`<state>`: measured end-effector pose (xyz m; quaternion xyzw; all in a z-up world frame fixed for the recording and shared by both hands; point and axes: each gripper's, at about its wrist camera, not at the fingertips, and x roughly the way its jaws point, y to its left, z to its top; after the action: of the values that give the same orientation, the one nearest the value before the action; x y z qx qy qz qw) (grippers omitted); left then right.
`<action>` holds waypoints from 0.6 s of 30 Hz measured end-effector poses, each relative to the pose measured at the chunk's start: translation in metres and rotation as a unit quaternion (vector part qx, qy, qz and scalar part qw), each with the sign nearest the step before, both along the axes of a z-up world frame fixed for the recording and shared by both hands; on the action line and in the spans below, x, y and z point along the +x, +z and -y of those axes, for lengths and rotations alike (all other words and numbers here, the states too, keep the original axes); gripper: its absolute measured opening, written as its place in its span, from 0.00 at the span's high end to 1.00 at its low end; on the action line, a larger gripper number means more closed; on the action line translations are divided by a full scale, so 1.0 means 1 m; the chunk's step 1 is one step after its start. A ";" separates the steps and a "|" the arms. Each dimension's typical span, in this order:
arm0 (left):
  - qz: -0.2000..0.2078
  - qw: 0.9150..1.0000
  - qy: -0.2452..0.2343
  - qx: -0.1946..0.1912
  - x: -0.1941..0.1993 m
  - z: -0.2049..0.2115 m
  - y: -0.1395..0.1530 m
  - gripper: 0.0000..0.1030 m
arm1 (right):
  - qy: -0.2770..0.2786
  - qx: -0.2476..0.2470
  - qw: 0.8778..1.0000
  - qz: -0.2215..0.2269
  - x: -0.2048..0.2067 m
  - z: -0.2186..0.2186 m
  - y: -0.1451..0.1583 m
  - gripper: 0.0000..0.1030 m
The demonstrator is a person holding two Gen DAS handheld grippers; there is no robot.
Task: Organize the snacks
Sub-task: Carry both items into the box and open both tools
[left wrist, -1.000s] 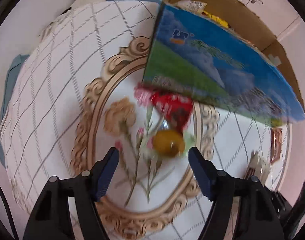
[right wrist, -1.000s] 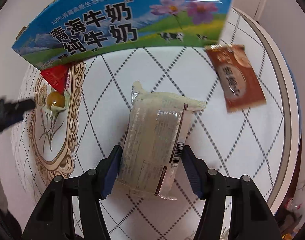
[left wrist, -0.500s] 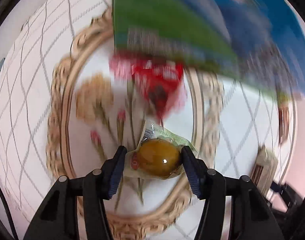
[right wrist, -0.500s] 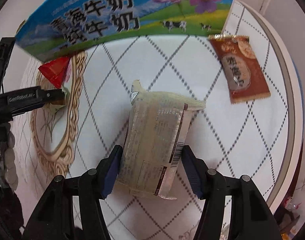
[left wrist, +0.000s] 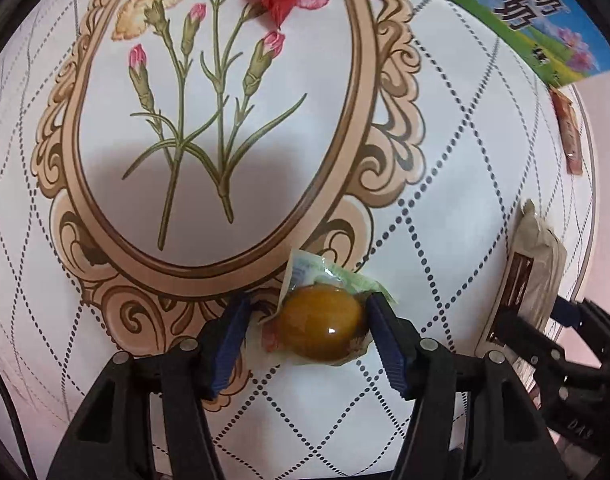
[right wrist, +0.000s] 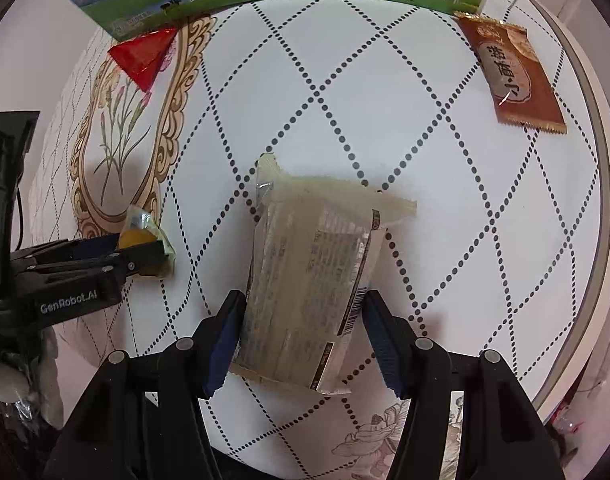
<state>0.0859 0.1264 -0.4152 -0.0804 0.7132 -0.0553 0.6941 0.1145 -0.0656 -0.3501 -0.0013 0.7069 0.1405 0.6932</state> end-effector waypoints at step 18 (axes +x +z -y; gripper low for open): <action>0.026 1.000 0.003 0.005 -0.014 0.014 0.042 0.49 | -0.055 0.028 0.998 0.028 0.000 0.025 0.010 0.42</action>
<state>0.0714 0.1127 -0.3732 -0.0780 0.6952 -0.0516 0.7128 0.1149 -0.0904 -0.3400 0.0531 0.6823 0.1217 0.7189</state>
